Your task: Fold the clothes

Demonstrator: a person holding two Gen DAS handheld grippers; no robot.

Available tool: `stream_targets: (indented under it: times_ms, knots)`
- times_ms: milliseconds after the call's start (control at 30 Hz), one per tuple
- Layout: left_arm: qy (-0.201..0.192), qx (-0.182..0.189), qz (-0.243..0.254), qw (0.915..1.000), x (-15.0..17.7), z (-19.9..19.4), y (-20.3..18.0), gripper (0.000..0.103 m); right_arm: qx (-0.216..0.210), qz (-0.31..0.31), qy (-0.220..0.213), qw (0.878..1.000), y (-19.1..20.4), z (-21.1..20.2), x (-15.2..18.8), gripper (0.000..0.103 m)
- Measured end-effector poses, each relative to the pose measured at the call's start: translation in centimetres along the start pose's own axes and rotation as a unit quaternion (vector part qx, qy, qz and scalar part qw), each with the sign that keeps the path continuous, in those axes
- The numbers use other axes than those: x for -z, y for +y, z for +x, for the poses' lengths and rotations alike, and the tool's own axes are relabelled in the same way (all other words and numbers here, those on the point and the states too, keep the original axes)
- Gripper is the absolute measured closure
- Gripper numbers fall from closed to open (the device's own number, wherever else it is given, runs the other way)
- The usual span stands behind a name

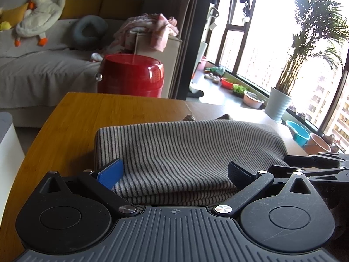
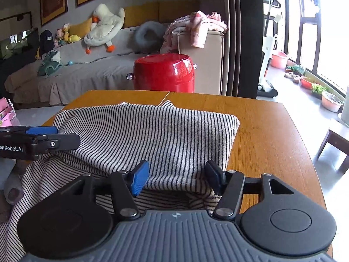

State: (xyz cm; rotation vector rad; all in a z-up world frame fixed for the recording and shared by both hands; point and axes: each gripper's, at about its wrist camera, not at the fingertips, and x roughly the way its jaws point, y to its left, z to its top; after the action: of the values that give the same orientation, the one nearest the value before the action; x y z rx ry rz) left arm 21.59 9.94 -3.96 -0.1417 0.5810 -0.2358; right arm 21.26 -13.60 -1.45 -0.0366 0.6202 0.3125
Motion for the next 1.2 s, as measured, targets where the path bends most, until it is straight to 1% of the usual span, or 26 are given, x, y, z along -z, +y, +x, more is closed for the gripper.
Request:
stream_targets:
  times_ms: [100, 200, 267, 300, 433, 467, 500, 600, 633, 667, 733, 900, 1000, 1100, 1167, 1200]
  knots:
    - [0.003, -0.007, 0.007, 0.9999, 0.0, 0.1, -0.3, 0.000, -0.010, 0.006, -0.001, 1.000, -0.3, 0.0, 0.0, 0.040]
    - [0.009, -0.019, 0.020, 0.9996, -0.1, 0.3, -0.8, 0.000, -0.017, 0.014, -0.002, 1.000, -0.6, -0.1, -0.1, 0.040]
    - [0.008, -0.021, 0.023, 0.9995, -0.3, 0.0, -0.9, 0.000, -0.022, 0.019, 0.002, 1.000, -0.9, -0.3, -0.5, 0.040]
    - [-0.001, -0.016, 0.018, 0.9997, -0.6, -0.8, -0.4, 0.000, -0.027, 0.022, 0.004, 0.999, -1.1, -0.5, -0.9, 0.040]
    - [-0.033, 0.005, -0.006, 0.9994, -1.9, -3.6, 1.8, 0.000, -0.037, 0.049, -0.035, 0.997, -3.8, -3.0, -3.1, 0.039]
    - [-0.022, 0.010, -0.028, 0.9993, -2.3, -3.5, 3.0, 0.000, -0.038, 0.059, -0.043, 0.997, -4.8, -3.4, -3.7, 0.038]
    - [-0.011, 0.015, -0.050, 0.9986, -2.7, -3.4, 4.2, 0.000, -0.041, 0.076, -0.041, 0.995, -5.8, -3.3, -4.1, 0.036]
    - [0.037, 0.031, -0.117, 0.9920, -3.3, -1.6, 7.3, 0.000, -0.046, 0.120, -0.022, 0.991, -8.5, -1.5, -4.8, 0.032]
    - [0.052, 0.035, -0.133, 0.9892, -3.4, -0.7, 8.0, 0.000, -0.048, 0.127, -0.012, 0.991, -8.9, -0.6, -4.7, 0.031]
    - [0.062, 0.039, -0.138, 0.9878, -3.4, 0.1, 8.4, 0.000, -0.050, 0.132, -0.002, 0.990, -9.1, 0.3, -4.5, 0.031]
    - [0.076, 0.044, -0.136, 0.9869, -3.5, 1.4, 8.5, 0.000, -0.060, 0.141, 0.019, 0.988, -9.3, 2.0, -4.2, 0.031]
    - [0.081, 0.057, -0.107, 0.9893, -4.3, 3.7, 7.4, 0.000, -0.097, 0.138, 0.050, 0.984, -7.9, 5.7, -4.3, 0.031]
    - [0.084, 0.064, -0.081, 0.9911, -4.5, 4.6, 6.6, 0.000, -0.112, 0.124, 0.052, 0.985, -7.4, 7.0, -4.9, 0.025]
    - [0.080, 0.072, -0.074, 0.9915, -4.3, 4.7, 6.4, 0.000, -0.117, 0.114, 0.055, 0.985, -7.2, 7.6, -5.4, 0.024]
    - [0.076, 0.076, -0.074, 0.9914, -4.3, 4.9, 6.3, 0.003, -0.110, 0.101, 0.059, 0.987, -6.6, 8.0, -5.8, 0.032]
    - [0.074, 0.078, -0.073, 0.9915, -4.3, 5.1, 6.1, 0.013, -0.105, 0.094, 0.060, 0.988, -6.3, 8.2, -6.0, 0.042]
